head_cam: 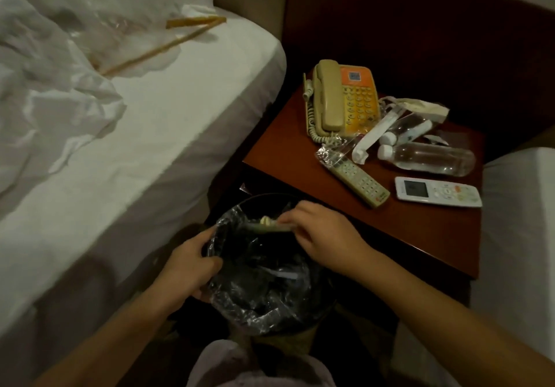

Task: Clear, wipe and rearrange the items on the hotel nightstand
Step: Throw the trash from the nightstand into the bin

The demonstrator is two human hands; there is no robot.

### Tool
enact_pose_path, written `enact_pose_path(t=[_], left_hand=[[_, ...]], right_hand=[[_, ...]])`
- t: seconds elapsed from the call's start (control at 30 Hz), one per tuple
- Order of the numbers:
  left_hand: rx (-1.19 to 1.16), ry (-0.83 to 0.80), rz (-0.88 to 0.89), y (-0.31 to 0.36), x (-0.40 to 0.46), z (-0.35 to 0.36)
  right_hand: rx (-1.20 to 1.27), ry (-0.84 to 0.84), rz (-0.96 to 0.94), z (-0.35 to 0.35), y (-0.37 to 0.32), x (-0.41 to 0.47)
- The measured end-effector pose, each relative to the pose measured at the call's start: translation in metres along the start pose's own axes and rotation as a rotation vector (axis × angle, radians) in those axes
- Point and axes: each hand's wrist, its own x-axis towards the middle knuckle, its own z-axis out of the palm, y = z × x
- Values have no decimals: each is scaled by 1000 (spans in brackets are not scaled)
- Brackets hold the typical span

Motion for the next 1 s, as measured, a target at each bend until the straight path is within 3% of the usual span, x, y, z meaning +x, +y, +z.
enact_pose_path(t=[0.27, 0.37, 0.53, 0.77, 0.87, 1.0], left_hand=[[0, -99, 140, 57, -13, 11], [24, -166, 173, 79, -13, 14], [115, -248, 222, 105, -14, 11], [156, -300, 280, 136, -16, 15], [194, -298, 287, 141, -16, 16], [217, -327, 264, 144, -17, 20]], right_hand=[[-260, -452, 12, -7, 14, -27], [-213, -530, 45, -20, 21, -35], [105, -378, 121, -66, 28, -45], [419, 112, 260, -119, 49, -19], [42, 196, 290, -115, 81, 16], [-411, -105, 261, -85, 117, 61]])
